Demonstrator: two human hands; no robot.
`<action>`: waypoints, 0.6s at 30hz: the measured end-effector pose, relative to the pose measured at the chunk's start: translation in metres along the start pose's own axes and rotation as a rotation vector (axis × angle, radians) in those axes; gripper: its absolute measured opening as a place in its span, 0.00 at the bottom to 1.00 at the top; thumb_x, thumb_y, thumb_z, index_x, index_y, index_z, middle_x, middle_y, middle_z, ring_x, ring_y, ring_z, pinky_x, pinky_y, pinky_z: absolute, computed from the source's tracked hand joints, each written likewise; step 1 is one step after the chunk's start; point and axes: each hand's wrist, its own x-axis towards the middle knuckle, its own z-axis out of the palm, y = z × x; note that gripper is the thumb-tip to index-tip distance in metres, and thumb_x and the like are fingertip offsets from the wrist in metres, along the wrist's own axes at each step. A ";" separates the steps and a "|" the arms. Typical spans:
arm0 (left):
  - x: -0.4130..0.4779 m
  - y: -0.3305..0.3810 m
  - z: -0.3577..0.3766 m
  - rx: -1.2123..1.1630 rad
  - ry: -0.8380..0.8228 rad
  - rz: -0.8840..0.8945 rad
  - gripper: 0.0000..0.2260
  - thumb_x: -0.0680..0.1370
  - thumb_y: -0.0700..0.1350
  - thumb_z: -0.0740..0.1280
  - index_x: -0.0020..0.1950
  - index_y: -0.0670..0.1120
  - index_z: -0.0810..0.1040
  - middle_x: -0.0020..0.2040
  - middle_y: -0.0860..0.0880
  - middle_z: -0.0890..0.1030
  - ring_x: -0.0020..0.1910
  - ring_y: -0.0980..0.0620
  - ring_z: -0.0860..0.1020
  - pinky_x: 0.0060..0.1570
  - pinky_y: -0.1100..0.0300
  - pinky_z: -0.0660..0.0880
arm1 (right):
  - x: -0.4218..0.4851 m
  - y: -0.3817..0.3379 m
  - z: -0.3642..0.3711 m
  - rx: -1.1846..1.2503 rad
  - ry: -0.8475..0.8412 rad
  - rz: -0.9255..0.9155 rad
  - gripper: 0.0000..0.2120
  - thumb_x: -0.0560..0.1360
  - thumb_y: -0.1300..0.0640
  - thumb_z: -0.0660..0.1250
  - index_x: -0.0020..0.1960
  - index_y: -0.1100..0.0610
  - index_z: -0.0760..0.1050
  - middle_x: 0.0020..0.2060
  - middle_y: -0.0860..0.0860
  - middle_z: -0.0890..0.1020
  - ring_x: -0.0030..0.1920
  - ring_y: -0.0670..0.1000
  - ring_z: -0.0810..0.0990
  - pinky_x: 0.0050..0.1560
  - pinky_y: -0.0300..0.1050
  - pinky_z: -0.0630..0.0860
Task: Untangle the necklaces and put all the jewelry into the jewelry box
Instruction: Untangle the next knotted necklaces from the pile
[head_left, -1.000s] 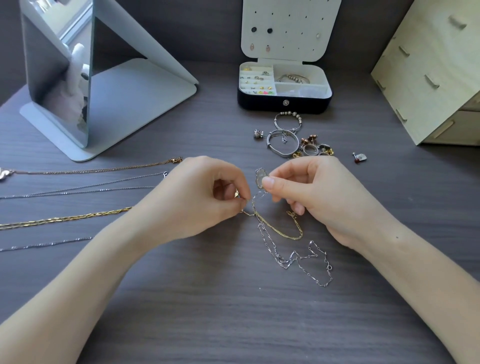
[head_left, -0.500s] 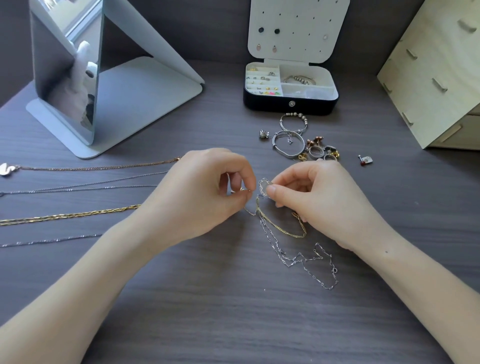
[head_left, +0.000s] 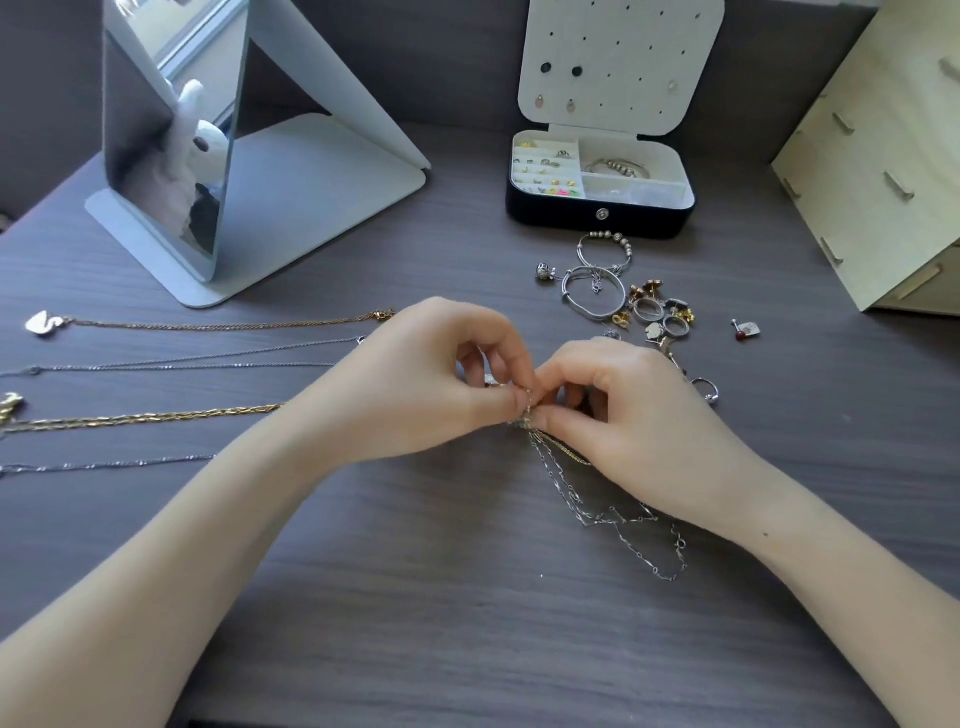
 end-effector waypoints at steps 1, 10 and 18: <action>0.000 0.000 -0.001 -0.031 -0.029 -0.016 0.05 0.69 0.43 0.74 0.36 0.53 0.81 0.30 0.57 0.77 0.33 0.53 0.74 0.32 0.69 0.67 | 0.000 0.001 0.000 -0.013 -0.009 -0.015 0.03 0.68 0.54 0.69 0.41 0.51 0.80 0.33 0.40 0.74 0.38 0.44 0.70 0.41 0.38 0.66; -0.001 -0.001 -0.009 0.149 -0.083 0.019 0.07 0.70 0.41 0.73 0.38 0.53 0.80 0.36 0.55 0.77 0.36 0.56 0.75 0.34 0.70 0.66 | 0.000 0.000 0.000 0.024 -0.072 -0.043 0.07 0.66 0.51 0.67 0.37 0.39 0.74 0.38 0.42 0.78 0.43 0.46 0.71 0.48 0.42 0.68; -0.004 0.001 -0.007 0.224 -0.014 0.077 0.07 0.69 0.39 0.70 0.37 0.52 0.77 0.33 0.59 0.77 0.39 0.60 0.75 0.37 0.73 0.65 | -0.001 0.001 -0.001 0.025 -0.082 -0.031 0.06 0.66 0.52 0.66 0.38 0.40 0.75 0.38 0.40 0.78 0.44 0.45 0.72 0.47 0.37 0.67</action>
